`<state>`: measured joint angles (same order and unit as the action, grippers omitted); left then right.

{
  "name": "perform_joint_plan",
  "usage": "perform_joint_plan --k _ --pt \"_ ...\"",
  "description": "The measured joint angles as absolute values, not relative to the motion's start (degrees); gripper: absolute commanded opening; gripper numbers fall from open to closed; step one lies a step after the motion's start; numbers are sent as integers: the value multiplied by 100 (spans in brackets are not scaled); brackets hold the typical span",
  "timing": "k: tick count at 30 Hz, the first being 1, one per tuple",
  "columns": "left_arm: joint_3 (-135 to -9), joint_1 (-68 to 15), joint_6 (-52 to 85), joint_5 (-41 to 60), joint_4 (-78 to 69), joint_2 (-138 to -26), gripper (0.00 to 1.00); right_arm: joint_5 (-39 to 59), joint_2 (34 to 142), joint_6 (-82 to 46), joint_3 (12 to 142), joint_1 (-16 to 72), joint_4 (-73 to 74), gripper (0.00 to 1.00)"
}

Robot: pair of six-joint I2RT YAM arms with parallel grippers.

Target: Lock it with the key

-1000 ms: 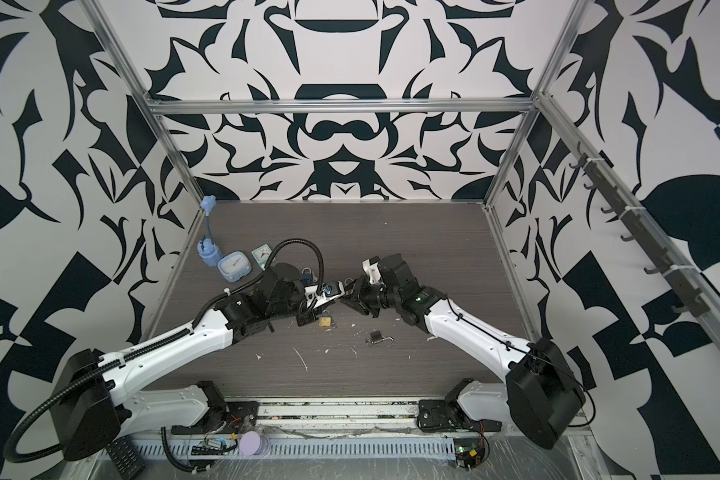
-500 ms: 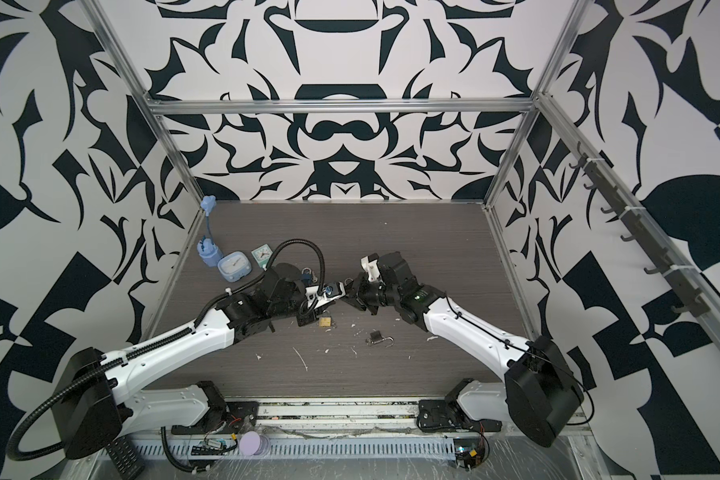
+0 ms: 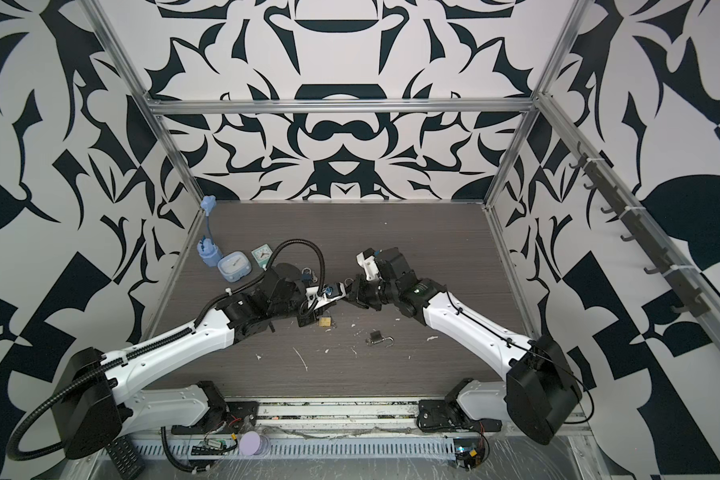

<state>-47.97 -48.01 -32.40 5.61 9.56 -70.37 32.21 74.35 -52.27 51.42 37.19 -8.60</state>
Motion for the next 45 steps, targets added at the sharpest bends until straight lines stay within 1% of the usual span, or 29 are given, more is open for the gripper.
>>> perform_joint_plan --k 8,14,45 --pt "-4797 -4801 -3240 672 1017 -7037 0 3446 7435 -4370 5148 3704 -926 0" --pt "-4799 -4801 -3240 742 1022 -7037 0 3603 7435 -4003 5127 3662 -893 0" --pt "-4799 -4759 -3133 694 1186 -7037 0 3975 7773 -3924 4921 3638 -209 0"
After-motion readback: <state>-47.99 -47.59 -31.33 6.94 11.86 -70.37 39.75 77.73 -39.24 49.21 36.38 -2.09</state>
